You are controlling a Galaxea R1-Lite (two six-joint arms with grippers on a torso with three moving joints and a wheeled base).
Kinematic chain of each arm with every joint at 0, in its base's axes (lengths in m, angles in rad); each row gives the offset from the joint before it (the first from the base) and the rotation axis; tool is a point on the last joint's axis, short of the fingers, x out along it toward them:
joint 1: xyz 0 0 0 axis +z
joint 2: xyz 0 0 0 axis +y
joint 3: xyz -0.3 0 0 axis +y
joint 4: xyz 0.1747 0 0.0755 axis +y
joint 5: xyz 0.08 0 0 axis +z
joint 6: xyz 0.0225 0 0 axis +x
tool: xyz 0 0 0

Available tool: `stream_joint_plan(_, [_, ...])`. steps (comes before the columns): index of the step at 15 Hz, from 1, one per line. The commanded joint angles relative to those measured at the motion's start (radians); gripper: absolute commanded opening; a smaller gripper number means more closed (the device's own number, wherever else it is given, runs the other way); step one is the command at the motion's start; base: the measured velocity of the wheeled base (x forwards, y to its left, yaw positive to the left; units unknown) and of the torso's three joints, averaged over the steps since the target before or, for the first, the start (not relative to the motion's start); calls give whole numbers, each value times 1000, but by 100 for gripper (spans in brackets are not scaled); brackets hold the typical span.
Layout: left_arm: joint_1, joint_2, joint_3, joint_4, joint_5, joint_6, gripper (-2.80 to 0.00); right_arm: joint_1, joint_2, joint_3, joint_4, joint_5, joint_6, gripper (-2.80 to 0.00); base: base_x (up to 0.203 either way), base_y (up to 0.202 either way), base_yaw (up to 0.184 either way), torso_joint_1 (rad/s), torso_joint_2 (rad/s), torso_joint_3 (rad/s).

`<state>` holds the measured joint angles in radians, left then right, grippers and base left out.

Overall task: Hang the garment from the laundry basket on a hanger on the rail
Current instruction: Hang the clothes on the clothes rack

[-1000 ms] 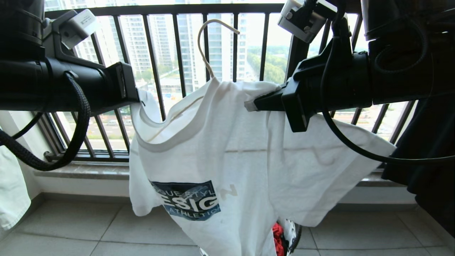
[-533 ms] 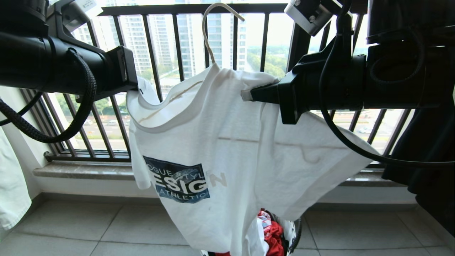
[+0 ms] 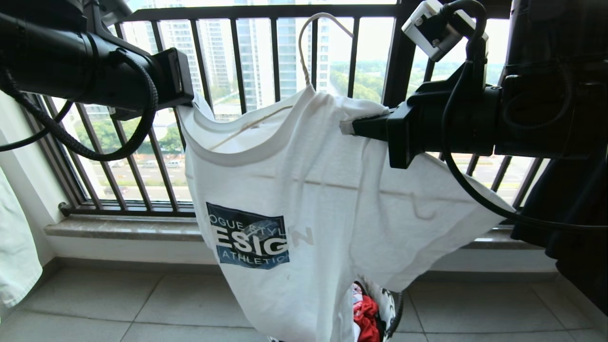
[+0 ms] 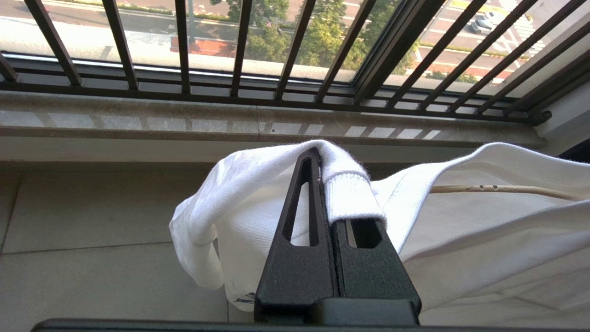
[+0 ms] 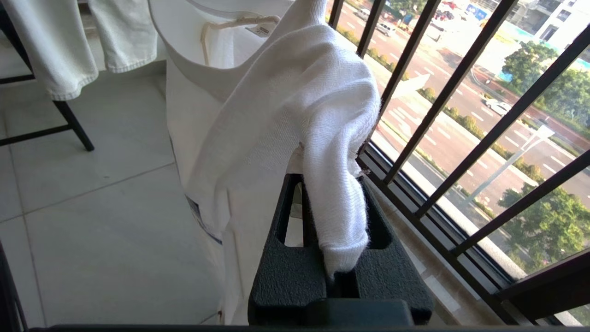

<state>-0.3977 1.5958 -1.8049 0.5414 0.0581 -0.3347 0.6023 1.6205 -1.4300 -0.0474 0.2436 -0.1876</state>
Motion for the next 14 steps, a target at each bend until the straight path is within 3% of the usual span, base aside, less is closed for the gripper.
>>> stream_joint_plan(1, [-10, 46, -80, 43, 1, -3, -280, 0, 2, 48, -101, 0, 41, -280, 0, 0, 0, 0, 0, 0])
stream_joint_plan(5, [-21, 90, -146, 89, 12, 64, -280, 1, 12, 123, -167, 3, 94, -280, 0, 0, 0, 0, 0, 0])
stream_joint_plan(7, [-23, 98, -146, 86, 17, 68, -280, 8, 19, 147, -244, 3, 173, -280, 0, 0, 0, 0, 0, 0])
stream_joint_plan(14, [-125, 112, -145, 0, 33, 51, -280, 10, 88, 254, -426, 0, 240, -280, 0, 0, 0, 0, 0, 0])
